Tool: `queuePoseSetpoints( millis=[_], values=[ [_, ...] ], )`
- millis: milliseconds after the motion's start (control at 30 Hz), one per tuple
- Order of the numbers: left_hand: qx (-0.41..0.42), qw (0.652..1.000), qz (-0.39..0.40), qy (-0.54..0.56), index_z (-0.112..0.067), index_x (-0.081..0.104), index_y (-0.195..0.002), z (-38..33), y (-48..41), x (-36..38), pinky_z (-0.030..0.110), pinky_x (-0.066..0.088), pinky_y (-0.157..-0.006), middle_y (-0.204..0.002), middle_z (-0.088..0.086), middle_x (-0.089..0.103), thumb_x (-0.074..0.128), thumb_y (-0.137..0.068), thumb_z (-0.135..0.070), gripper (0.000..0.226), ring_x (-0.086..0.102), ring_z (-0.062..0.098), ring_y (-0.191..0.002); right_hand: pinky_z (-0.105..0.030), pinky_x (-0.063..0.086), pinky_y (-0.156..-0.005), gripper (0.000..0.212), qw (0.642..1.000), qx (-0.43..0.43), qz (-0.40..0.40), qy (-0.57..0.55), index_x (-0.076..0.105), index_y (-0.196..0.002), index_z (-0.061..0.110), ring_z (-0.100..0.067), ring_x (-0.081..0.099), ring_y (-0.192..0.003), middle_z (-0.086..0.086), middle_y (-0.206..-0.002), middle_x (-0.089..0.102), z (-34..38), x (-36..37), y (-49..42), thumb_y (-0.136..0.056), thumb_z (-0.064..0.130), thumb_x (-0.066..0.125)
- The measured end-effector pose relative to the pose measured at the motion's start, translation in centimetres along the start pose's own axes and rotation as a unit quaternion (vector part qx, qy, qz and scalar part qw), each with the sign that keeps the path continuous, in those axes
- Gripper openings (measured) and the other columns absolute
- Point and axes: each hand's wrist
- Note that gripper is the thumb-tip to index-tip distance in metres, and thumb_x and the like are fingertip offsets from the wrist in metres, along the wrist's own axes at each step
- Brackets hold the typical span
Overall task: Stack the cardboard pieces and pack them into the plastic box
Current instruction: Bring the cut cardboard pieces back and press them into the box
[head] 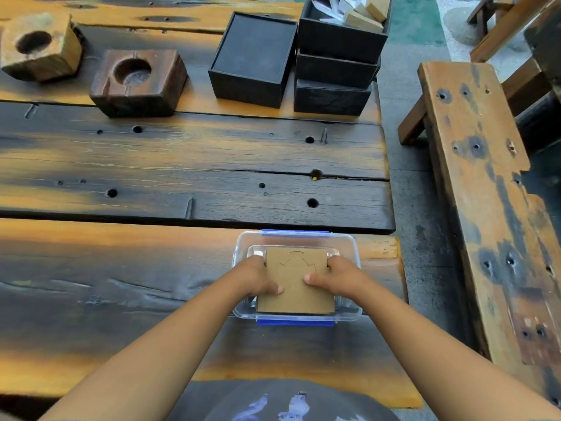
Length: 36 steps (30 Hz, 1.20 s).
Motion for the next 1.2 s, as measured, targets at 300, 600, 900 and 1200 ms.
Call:
queuePoseSetpoints(
  millis=[300, 600, 900, 1200],
  values=[
    [0.040, 0.999, 0.020, -0.023, -0.027, 0.057, -0.088, 1.0, 0.5, 0.0, 0.019, 0.045, -0.058, -0.079, -0.017, 0.060, 0.085, -0.067, -0.038, 0.037, 0.060, 0.007, -0.076, -0.033, 0.055, -0.086, 0.043, 0.999, -0.039, -0.030, 0.013, 0.069, -0.108, 0.006, -0.020, 0.060, -0.105, -0.004, -0.125, 0.046, -1.3, 2.0, 1.0, -0.084, 0.042, 0.070],
    [0.051, 0.997, -0.003, -0.060, -0.012, 0.061, -0.122, 1.6, 0.9, 1.4, 0.029, 0.049, -0.090, -0.123, 0.006, 0.060, 0.081, -0.073, -0.043, 0.062, 0.061, 0.022, -0.110, -0.045, 0.052, -0.095, 0.037, 0.997, -0.044, -0.048, 0.027, 0.063, -0.098, 0.011, -0.027, 0.061, -0.111, -0.009, -0.134, 0.048, -1.3, 2.5, 1.5, -0.086, 0.045, 0.066],
    [0.029, 0.996, -0.074, -0.043, -0.022, 0.057, -0.104, 2.2, 1.7, 2.6, 0.024, 0.042, -0.065, -0.104, -0.002, 0.065, 0.079, -0.070, -0.045, 0.047, 0.056, 0.016, -0.084, -0.030, 0.054, -0.085, 0.037, 0.999, -0.030, -0.037, 0.008, 0.067, -0.115, 0.017, -0.018, 0.067, -0.100, -0.002, -0.114, 0.071, -1.8, 2.5, 2.0, -0.085, 0.039, 0.068],
    [0.071, 0.990, -0.116, -0.026, -0.033, 0.053, -0.090, 3.5, 2.5, 3.4, 0.014, 0.035, -0.051, -0.086, -0.012, 0.064, 0.076, -0.069, -0.050, 0.036, 0.053, 0.001, -0.065, -0.025, 0.046, -0.078, 0.033, 0.988, -0.072, -0.119, 0.061, 0.070, -0.104, 0.018, -0.016, 0.060, -0.099, -0.002, -0.111, 0.058, -3.0, 3.7, 2.7, -0.082, 0.043, 0.068]
  ],
)
Point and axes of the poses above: each hand's wrist, its own y-axis away from the middle knuckle, its own x-axis out of the palm, z = x × y
